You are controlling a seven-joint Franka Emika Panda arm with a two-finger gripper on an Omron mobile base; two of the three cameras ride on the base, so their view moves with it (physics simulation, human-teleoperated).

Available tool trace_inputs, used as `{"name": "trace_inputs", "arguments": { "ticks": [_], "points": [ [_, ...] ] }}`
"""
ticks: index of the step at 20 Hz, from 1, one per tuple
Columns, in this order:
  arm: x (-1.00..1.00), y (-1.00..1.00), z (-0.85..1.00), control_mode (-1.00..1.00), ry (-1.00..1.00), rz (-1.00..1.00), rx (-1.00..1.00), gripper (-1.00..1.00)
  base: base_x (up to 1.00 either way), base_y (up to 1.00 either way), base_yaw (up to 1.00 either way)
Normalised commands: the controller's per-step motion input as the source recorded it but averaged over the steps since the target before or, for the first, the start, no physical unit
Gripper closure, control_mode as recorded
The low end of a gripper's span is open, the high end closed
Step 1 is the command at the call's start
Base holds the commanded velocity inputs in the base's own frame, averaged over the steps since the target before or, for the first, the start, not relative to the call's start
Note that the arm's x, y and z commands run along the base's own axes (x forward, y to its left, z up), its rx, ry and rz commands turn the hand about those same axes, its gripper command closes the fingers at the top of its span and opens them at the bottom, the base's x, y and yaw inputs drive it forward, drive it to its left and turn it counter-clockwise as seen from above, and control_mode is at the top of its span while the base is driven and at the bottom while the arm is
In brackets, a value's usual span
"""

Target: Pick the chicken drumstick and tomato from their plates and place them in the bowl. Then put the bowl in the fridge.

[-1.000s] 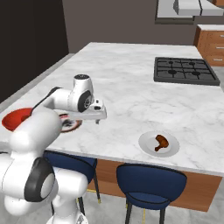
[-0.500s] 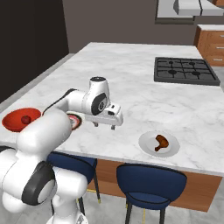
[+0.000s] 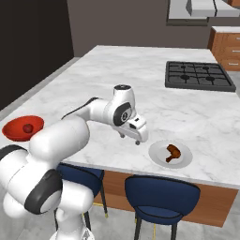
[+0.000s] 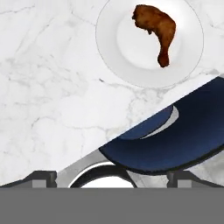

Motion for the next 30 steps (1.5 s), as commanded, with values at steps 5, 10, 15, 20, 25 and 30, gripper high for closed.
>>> {"name": "trace_inputs", "arguments": {
  "ticks": [5, 10, 15, 20, 25, 30],
  "points": [
    [0.0, -0.7, -0.01, -1.0, 0.05, -0.37, 0.0, -1.0, 0.0, 0.0, 0.0],
    [0.0, -0.62, -0.13, -1.0, 0.02, -0.31, 0.0, -1.0, 0.0, 0.0, 0.0],
    [0.0, -0.52, -0.24, -1.0, 0.0, -0.2, 0.0, -1.0, 0.0, 0.0, 0.0],
    [0.05, -0.26, -0.3, -1.0, 0.0, -0.1, 0.0, -1.0, 0.0, 0.0, 0.0],
    [0.17, -0.16, -0.33, -1.0, 0.0, -0.01, 0.0, -1.0, 0.0, 0.0, 0.0],
    [0.21, -0.12, -0.3, -1.0, -0.06, 0.0, 0.0, -1.0, 0.0, 0.0, 0.0]
  ]
}}
